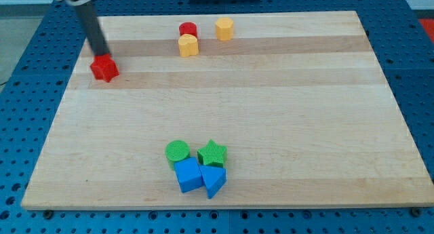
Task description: Slide the red star to the center left
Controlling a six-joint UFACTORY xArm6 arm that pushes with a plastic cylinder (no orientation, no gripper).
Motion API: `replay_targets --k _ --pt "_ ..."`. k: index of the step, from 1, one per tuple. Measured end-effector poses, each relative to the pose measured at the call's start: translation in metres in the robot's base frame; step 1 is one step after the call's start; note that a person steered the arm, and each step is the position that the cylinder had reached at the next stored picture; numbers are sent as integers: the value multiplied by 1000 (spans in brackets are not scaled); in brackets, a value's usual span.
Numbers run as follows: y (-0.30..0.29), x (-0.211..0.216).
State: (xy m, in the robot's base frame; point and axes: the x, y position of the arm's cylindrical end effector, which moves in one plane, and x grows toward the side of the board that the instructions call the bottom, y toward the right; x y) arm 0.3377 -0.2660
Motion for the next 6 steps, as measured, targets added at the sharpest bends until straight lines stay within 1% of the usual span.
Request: replay_targets --k 1,3,4,5,6 --pt "4 -4" --pt "92 -29" --pt "84 -10" --pt "47 15" --pt "46 15"
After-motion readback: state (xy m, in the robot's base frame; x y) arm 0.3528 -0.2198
